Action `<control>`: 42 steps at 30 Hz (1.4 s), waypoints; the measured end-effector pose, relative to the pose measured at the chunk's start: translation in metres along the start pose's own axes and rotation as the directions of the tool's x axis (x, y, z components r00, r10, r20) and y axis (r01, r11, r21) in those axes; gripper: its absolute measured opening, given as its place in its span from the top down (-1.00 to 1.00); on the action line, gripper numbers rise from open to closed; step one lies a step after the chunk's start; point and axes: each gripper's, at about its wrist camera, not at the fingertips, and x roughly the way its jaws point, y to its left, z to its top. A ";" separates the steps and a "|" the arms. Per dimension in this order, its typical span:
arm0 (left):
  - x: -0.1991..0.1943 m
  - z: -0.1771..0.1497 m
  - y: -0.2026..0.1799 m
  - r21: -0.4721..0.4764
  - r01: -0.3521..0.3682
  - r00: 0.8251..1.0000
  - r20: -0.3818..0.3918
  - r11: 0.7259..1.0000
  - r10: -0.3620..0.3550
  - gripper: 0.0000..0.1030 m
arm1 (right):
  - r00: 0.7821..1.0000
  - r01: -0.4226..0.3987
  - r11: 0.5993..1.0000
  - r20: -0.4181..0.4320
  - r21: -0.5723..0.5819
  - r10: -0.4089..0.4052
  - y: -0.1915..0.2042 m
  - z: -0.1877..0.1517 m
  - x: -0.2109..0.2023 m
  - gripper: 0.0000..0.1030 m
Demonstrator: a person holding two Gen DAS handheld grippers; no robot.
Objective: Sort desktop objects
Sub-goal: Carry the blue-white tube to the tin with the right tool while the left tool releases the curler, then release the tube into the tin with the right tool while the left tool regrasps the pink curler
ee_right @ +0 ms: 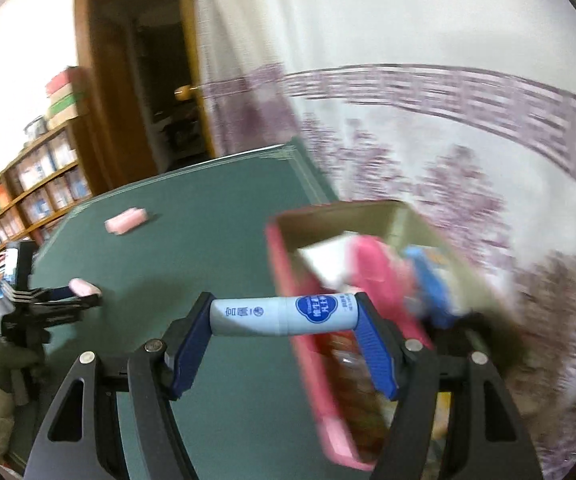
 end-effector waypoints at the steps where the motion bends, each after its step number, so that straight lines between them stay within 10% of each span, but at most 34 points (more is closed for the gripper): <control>1: -0.003 0.000 -0.003 0.000 -0.003 1.000 0.005 1.000 0.003 -0.46 | 1.000 0.021 1.000 -0.003 0.011 -0.021 -0.012 -0.003 -0.003 -0.40; 22: -0.029 0.011 -0.037 0.053 -0.021 0.998 0.065 0.998 0.018 -0.17 | 1.000 -0.002 0.992 -0.010 0.130 0.003 -0.065 -0.028 -0.003 -0.41; 26: -0.021 0.013 -0.031 0.032 -0.067 0.995 0.073 0.997 0.064 -0.53 | 1.000 -0.009 0.991 -0.017 0.137 0.011 -0.066 -0.031 -0.001 -0.41; 42: -0.001 0.007 -0.003 -0.222 -0.009 1.000 0.010 0.975 0.011 -0.78 | 0.998 0.055 0.990 0.015 0.131 -0.058 -0.072 -0.026 0.005 -0.48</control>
